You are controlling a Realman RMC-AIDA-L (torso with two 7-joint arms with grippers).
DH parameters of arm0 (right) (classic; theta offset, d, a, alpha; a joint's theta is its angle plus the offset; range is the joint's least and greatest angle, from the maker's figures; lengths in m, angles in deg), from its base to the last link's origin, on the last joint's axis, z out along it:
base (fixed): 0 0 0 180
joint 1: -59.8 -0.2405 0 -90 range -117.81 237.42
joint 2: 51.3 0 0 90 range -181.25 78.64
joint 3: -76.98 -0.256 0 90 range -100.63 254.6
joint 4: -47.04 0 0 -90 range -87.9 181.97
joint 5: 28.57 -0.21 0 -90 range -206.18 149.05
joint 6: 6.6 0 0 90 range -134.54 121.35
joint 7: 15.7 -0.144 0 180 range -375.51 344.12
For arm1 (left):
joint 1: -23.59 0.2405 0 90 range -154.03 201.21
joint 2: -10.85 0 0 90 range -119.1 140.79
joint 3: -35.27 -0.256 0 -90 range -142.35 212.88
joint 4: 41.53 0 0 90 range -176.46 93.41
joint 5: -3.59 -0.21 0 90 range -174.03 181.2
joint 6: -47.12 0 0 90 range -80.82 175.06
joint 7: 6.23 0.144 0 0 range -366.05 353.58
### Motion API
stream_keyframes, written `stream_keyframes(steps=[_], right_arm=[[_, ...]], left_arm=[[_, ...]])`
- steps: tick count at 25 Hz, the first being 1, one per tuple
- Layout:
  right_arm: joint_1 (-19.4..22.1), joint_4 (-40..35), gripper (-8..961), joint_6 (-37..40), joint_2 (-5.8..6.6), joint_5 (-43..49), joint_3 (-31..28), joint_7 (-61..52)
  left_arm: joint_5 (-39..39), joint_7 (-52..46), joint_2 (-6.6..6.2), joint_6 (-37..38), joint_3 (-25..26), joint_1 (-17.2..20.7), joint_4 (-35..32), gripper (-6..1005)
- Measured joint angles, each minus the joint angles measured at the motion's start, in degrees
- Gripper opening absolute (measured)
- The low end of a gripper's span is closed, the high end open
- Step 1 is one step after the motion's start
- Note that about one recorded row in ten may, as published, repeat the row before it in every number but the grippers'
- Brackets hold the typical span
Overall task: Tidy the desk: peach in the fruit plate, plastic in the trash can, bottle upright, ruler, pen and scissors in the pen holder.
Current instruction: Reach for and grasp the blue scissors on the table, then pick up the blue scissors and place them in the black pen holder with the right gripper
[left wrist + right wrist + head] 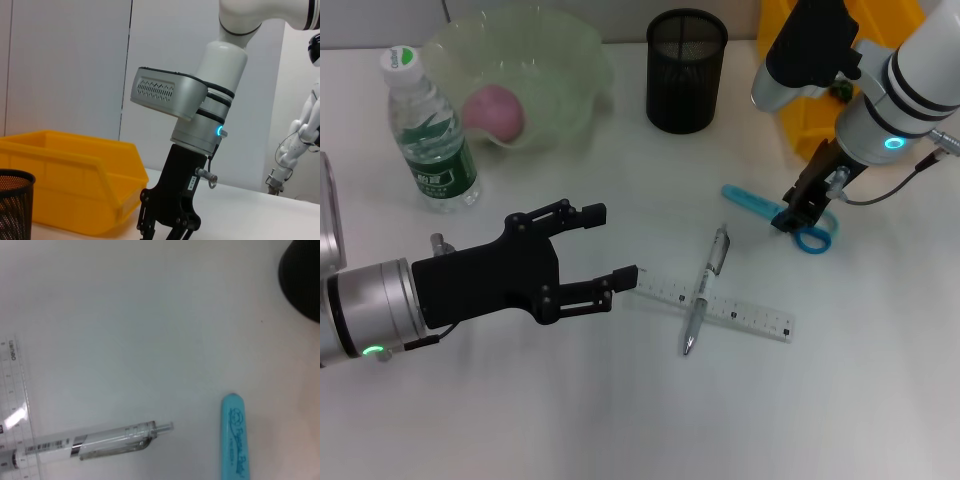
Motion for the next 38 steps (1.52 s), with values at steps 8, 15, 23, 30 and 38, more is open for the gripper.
stream_keyframes(steps=[8, 15, 23, 30, 38], right_arm=[[0.0, 1.1, 317, -0.6, 0.0, 0.0, 0.0, 0.0], [0.1, 1.0, 292, -0.5, 0.0, 0.0, 0.0, 0.1], [0.2, -0.7, 251, 1.0, 0.0, -0.2, -0.3, 0.2], [3.8, -12.3, 250, 8.8, 0.19, -4.7, -0.9, 0.2], [9.6, -21.7, 251, 12.9, 0.87, -11.6, -1.1, 0.9]], left_arm=[[0.1, 0.0, 0.0, 0.1, 0.0, -0.2, 0.0, 834], [0.4, 0.0, -0.05, 0.2, 0.0, -0.2, 0.0, 834], [0.4, 0.0, -0.09, 0.5, 0.0, 0.0, -0.6, 834], [0.4, -0.9, -0.46, 1.3, 0.0, 0.8, -1.7, 834], [0.5, -2.9, -0.71, 3.4, 1.8, 3.6, -6.4, 834]])
